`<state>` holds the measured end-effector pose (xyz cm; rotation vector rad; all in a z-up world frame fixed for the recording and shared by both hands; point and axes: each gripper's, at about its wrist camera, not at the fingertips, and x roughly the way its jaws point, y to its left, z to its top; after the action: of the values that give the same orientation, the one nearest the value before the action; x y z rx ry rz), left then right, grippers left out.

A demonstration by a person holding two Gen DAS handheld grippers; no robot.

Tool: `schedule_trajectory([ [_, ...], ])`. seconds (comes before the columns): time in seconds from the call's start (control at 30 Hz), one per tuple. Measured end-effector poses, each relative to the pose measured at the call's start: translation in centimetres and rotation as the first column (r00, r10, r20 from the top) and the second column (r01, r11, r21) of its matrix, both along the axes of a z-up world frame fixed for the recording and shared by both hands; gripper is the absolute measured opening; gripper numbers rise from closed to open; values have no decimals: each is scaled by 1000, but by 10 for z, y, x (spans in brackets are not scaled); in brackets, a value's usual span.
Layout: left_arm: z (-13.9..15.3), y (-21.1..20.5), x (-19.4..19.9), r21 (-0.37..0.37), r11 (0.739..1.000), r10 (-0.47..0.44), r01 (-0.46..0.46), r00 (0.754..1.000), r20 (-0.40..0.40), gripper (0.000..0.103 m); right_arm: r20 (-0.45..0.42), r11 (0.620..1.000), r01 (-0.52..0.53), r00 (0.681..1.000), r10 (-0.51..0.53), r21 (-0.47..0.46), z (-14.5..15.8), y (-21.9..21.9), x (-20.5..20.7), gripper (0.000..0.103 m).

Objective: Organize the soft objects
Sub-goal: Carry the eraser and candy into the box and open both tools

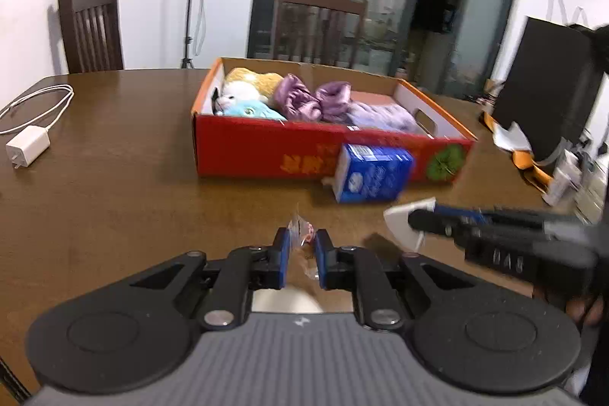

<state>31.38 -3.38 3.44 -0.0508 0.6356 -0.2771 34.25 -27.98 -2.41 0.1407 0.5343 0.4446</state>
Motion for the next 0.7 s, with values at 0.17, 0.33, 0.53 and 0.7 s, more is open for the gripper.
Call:
schedule_trajectory([
  [0.17, 3, -1, -18, 19, 999, -36, 35, 999, 31, 15, 10, 999, 35, 999, -36, 40, 9, -6, -27, 17],
  [0.33, 9, -3, -21, -27, 997, -75, 77, 995, 61, 15, 2, 997, 57, 998, -57, 42, 11, -9, -46, 17],
  [0.53, 47, 3, 28, -77, 989, -114, 125, 985, 127, 15, 76, 999, 36, 996, -36, 0, 43, -7, -29, 17],
  [0.7, 74, -7, 130, -56, 990, -120, 126, 988, 97, 15, 120, 999, 18, 993, -14, -34, 81, 3, 50, 17],
])
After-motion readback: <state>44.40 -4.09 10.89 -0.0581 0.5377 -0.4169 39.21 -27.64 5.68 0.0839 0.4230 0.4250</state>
